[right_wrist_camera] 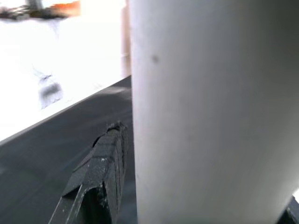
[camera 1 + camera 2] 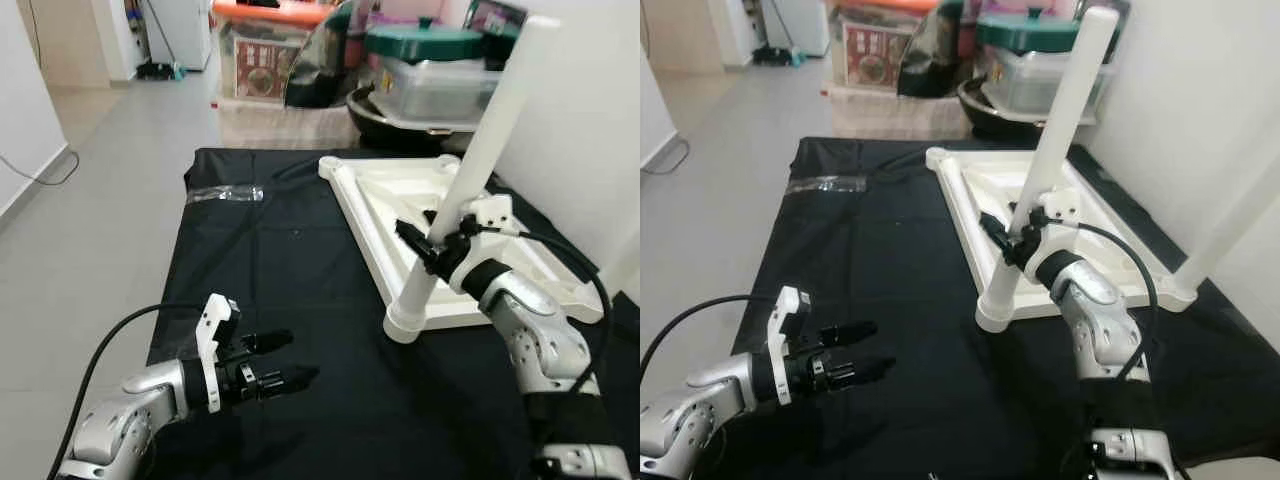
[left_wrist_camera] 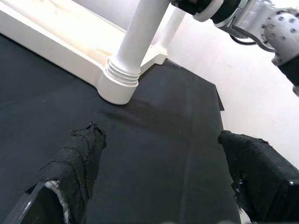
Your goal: Building children table
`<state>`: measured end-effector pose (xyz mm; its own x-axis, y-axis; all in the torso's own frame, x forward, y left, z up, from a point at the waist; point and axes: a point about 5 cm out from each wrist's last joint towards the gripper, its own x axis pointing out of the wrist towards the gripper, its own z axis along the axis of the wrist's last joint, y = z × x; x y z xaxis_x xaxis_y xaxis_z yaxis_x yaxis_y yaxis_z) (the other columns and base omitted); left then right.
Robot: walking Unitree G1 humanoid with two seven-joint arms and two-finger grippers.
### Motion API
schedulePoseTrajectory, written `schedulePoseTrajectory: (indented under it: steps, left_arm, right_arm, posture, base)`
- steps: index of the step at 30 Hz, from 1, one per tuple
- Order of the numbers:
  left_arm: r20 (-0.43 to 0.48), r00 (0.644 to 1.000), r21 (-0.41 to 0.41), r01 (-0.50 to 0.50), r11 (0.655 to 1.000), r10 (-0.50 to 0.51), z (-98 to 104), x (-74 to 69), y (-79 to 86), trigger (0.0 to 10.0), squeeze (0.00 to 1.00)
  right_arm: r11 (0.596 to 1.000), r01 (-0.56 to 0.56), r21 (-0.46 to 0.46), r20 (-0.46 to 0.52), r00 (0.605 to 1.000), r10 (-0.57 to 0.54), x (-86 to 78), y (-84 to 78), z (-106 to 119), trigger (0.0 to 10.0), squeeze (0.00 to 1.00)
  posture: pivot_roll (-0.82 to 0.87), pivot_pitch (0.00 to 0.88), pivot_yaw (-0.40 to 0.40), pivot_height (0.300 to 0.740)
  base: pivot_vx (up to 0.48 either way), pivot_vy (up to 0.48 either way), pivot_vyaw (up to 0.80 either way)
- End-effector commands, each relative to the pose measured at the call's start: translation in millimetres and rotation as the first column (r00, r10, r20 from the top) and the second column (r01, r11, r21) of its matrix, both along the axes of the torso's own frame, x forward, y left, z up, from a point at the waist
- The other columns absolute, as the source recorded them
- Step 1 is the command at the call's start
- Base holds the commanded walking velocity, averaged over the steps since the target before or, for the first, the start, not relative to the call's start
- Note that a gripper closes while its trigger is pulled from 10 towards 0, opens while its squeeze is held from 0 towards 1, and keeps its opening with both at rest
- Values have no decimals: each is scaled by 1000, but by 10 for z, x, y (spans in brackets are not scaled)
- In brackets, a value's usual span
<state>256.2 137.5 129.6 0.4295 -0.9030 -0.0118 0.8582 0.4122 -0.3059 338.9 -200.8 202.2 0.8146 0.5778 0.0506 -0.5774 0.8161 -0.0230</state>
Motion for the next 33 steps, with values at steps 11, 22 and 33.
schedulePoseTrajectory:
  steps: [11, 22, 33]
  left_arm:
    - [-4, 1000, -1, -7, 1000, 7, -29, 2, -26, 10000, 0]
    - [-10, 1000, -4, 4, 1000, -4, -21, -16, -10, 10000, 0]
    - [-11, 1000, -7, 10, 1000, -10, -7, -13, 13, 10000, 0]
  right_arm:
    - [820, -564, -97, -84, 825, 558, -163, 589, -228, 10000, 0]
    - [694, -715, -83, -24, 698, 716, -577, 830, -286, 3647, 0]
    - [595, 798, -97, -290, 550, -784, -107, -47, -800, 0, 0]
  posture:
    - [88, 0, -143, 740]
    - [66, 0, -119, 740]
    - [58, 0, -101, 740]
  base:
    - [0, 0, 0]
    - [0, 0, 0]
    - [0, 0, 0]
